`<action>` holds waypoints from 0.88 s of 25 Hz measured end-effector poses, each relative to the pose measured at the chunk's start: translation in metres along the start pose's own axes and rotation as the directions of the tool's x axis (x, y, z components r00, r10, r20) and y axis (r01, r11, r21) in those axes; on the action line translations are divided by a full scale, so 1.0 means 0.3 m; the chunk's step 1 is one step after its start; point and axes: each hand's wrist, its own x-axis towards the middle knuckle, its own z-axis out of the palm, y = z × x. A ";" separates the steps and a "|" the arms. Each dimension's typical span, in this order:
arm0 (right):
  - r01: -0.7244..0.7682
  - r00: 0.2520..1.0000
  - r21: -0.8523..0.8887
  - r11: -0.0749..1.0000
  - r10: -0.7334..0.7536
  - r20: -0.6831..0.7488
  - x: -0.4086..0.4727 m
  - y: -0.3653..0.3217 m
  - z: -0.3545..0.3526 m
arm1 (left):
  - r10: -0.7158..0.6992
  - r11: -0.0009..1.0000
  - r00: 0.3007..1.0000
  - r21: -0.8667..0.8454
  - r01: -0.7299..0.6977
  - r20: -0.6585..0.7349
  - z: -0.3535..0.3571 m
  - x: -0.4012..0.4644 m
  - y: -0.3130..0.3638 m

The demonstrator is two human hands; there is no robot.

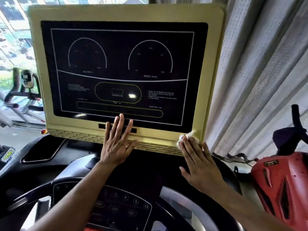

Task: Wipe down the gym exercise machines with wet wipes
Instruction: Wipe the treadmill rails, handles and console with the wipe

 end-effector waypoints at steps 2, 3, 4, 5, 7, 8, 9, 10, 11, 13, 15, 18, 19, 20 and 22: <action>0.056 0.997 -0.012 0.998 -0.055 0.046 0.044 -0.035 -0.007 | -0.036 0.999 0.999 -0.019 0.036 0.008 -0.009 -0.012 -0.045; 0.081 0.995 -0.016 0.997 -0.080 0.063 0.068 -0.057 -0.007 | -0.054 0.998 0.998 -0.021 0.054 0.015 -0.014 -0.018 -0.075; 0.101 0.992 -0.020 0.995 -0.099 0.074 0.094 -0.082 -0.006 | -0.063 0.998 0.998 -0.017 0.064 0.023 -0.021 -0.025 -0.108; 0.115 0.990 -0.022 0.993 -0.113 0.086 0.119 -0.105 -0.004 | -0.065 0.998 0.998 -0.012 0.065 0.026 -0.027 -0.032 -0.140; 0.142 0.984 -0.028 0.990 -0.138 0.109 0.174 -0.156 -0.001 | -0.076 0.997 0.997 -0.007 0.076 0.031 -0.040 -0.056 -0.217; 0.156 0.982 -0.030 0.987 -0.151 0.115 0.202 -0.183 0.003 | -0.099 0.995 0.995 -0.010 0.099 0.034 -0.048 -0.071 -0.259; 0.171 0.979 -0.031 0.985 -0.167 0.120 0.230 -0.210 0.007 | -0.132 0.991 0.991 -0.015 0.133 0.033 -0.054 -0.085 -0.304; 0.191 0.974 -0.034 0.981 -0.186 0.127 0.259 -0.236 0.010 | -0.172 0.985 0.985 -0.020 0.173 0.028 -0.062 -0.101 -0.349; 0.216 0.968 -0.040 0.976 -0.209 0.137 0.287 -0.260 0.012 | -0.214 0.976 0.977 -0.026 0.214 0.020 -0.069 -0.118 -0.392; 0.269 0.953 -0.077 0.960 -0.254 0.164 0.345 -0.300 0.011 | -0.281 0.959 0.959 -0.043 0.282 0.021 -0.081 -0.150 -0.464; 0.331 0.931 -0.127 0.935 -0.302 0.204 0.409 -0.344 0.001 | -0.322 0.944 0.946 -0.065 0.324 0.040 -0.094 -0.170 -0.519; 0.419 0.899 -0.185 0.889 -0.377 0.224 0.517 -0.440 0.000 | -0.338 0.936 0.937 -0.071 0.344 0.086 -0.116 -0.176 -0.598; 0.444 0.888 -0.197 0.874 -0.400 0.226 0.552 -0.475 0.004 | -0.335 0.937 0.937 -0.066 0.342 0.103 -0.122 -0.171 -0.619; 0.463 0.880 -0.207 0.862 -0.419 0.225 0.585 -0.510 0.009 | -0.324 0.942 0.939 -0.054 0.331 0.113 -0.124 -0.166 -0.636; 0.482 0.874 -0.233 0.844 -0.446 0.195 0.645 -0.578 0.019 | -0.276 0.959 0.956 -0.029 0.280 0.102 -0.121 -0.165 -0.659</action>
